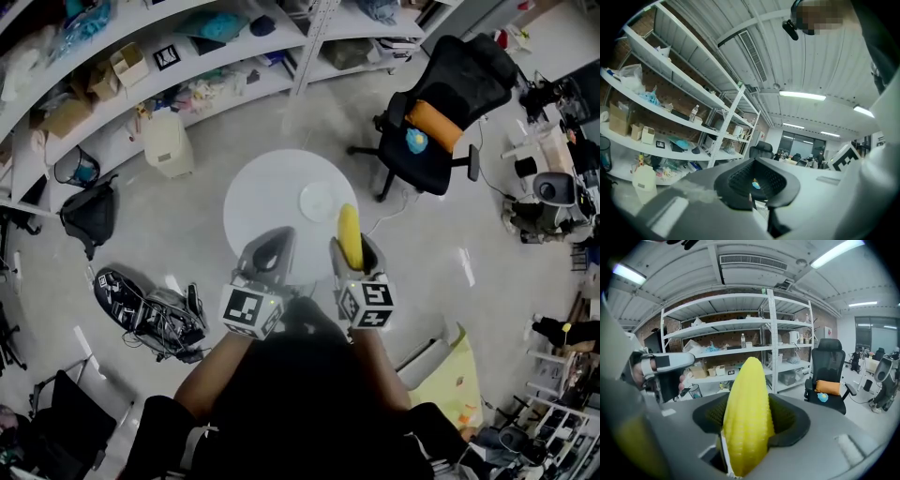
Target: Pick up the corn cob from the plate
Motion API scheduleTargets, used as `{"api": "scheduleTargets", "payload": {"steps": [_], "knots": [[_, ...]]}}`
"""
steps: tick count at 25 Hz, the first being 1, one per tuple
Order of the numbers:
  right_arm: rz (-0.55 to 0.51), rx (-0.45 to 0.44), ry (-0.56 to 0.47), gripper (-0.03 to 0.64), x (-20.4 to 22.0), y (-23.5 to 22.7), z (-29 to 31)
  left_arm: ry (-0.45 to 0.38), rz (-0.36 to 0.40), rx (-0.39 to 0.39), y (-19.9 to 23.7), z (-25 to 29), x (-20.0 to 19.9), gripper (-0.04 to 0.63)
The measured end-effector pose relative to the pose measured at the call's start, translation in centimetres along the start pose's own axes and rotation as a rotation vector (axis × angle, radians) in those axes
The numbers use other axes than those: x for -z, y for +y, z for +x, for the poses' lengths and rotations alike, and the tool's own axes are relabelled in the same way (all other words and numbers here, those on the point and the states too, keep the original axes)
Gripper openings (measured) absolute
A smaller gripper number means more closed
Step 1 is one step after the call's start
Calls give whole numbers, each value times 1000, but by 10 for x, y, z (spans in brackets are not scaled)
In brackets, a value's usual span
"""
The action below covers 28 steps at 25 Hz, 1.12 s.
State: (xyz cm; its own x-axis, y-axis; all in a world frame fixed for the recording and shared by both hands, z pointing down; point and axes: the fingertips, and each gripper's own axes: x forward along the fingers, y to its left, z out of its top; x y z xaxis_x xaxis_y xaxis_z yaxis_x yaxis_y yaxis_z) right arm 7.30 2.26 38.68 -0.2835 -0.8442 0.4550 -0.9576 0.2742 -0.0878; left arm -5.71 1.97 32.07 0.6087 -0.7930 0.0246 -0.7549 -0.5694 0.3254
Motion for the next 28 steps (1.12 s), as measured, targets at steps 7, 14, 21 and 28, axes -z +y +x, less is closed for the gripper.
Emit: {"api": "scheduleTargets", "payload": {"steps": [7, 14, 21, 28], "knots": [[-1, -44, -84, 245, -24, 5, -23, -19, 25, -15, -10, 1, -10, 5], [5, -79, -112, 245, -31, -2, -49, -23, 54, -18, -35, 8, -19, 5], [6, -95, -162, 245, -46, -12, -70, -9, 92, -27, -48, 13, -18, 5], [2, -102, -196, 247, -54, -18, -77, 11, 105, -18, -56, 14, -14, 5]]}}
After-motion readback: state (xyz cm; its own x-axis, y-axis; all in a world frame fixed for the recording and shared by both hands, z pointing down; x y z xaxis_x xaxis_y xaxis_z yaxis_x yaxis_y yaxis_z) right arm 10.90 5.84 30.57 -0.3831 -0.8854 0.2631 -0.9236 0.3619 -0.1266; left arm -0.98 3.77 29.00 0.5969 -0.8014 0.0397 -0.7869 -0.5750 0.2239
